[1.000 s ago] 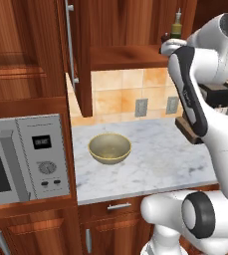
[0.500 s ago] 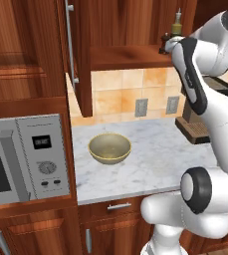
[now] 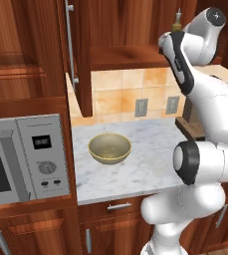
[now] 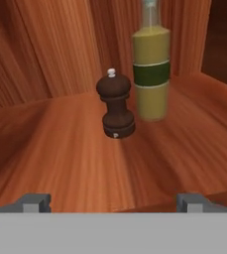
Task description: Retrieve the bottle and the shaker from the cabinet and place them next to the mixing bowl on the counter. Then add garlic from the fridge to the mixing bowl.
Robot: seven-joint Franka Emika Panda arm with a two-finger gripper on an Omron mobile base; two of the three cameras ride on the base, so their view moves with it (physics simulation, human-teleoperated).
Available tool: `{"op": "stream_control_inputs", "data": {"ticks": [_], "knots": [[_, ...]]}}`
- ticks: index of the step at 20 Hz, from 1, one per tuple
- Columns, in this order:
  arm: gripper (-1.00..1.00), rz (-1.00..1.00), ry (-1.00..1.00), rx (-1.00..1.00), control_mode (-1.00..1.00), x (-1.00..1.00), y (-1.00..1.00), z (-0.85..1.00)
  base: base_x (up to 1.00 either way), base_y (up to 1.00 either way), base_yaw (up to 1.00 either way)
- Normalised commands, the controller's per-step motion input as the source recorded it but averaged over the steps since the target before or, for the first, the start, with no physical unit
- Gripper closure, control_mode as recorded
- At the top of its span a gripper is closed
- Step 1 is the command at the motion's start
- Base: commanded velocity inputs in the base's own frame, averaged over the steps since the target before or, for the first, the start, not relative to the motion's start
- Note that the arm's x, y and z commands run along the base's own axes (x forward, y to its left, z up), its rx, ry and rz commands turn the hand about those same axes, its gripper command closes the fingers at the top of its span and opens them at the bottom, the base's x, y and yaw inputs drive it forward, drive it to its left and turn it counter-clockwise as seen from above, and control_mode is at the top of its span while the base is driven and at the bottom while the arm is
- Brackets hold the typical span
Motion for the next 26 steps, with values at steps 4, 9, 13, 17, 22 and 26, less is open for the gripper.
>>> {"op": "stream_control_inputs", "data": {"ticks": [4, 9, 13, 17, 22, 26], "knots": [[-1.00, -0.01, 0.00, -0.02, -1.00, 0.50, 0.00, 0.00, 0.00, 0.00, 0.00], [-1.00, 0.00, 0.00, -0.01, -1.00, 0.34, 0.00, -0.02, 0.00, 0.00, 0.00], [-1.00, 0.00, 0.01, 0.00, -1.00, 0.22, 0.00, -0.31, 0.00, 0.00, 0.00], [-1.00, 0.00, 0.02, -0.02, -1.00, 0.15, 0.00, -0.18, 0.00, 0.00, 0.00], [-1.00, 0.00, 0.01, -0.03, -1.00, 0.13, -0.01, -0.01, 0.00, 0.00, 0.00], [-1.00, 0.00, 0.00, 0.00, -1.00, 0.19, -0.05, -0.04, 0.00, 0.00, 0.00]]}}
